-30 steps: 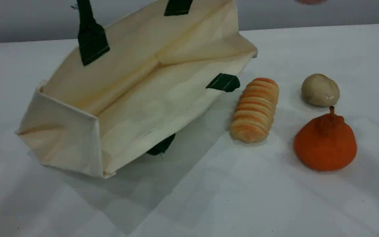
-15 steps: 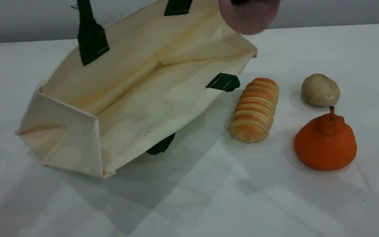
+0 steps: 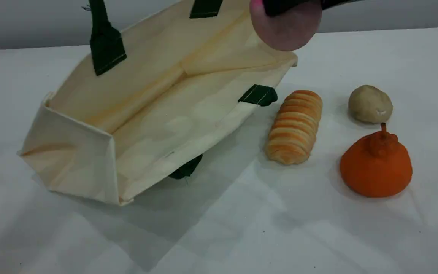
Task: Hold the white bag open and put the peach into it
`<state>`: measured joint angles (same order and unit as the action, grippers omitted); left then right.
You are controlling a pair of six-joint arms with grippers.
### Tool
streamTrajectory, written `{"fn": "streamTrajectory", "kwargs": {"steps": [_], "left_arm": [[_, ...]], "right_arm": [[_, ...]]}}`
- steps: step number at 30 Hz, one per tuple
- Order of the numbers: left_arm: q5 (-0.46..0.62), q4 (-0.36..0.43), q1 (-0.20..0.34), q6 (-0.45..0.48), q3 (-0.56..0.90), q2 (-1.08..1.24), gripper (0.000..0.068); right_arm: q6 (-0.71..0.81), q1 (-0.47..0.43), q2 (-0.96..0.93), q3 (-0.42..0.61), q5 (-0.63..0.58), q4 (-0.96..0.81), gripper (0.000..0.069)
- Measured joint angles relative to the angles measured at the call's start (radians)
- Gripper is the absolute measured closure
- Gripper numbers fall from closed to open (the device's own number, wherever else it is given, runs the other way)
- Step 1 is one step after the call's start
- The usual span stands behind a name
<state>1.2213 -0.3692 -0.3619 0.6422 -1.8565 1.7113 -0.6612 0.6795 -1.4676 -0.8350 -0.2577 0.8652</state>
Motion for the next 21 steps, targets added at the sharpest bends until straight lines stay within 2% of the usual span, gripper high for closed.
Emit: {"fn": "streamTrajectory", "kwargs": {"steps": [6,12,17,21], "left_arm": [[0.000,-0.016,0.000,-0.005,0.000,0.000,0.0589],[0.000,-0.057,0.000,-0.008,0.000,0.000,0.0589],[0.000,-0.060,0.000,-0.008,0.000,0.000,0.0589],[0.000,-0.094,-0.001,-0.007,0.000,0.000,0.0589]], "right_arm": [[-0.003,0.000,0.000,0.000,-0.065,-0.001,0.0359],[-0.058,0.000,0.000,0.000,-0.057,0.028,0.0359],[-0.174,0.000,-0.049,0.000,-0.006,0.126,0.0359],[-0.306,0.000,-0.124,0.000,0.025,0.248,0.0359]]}}
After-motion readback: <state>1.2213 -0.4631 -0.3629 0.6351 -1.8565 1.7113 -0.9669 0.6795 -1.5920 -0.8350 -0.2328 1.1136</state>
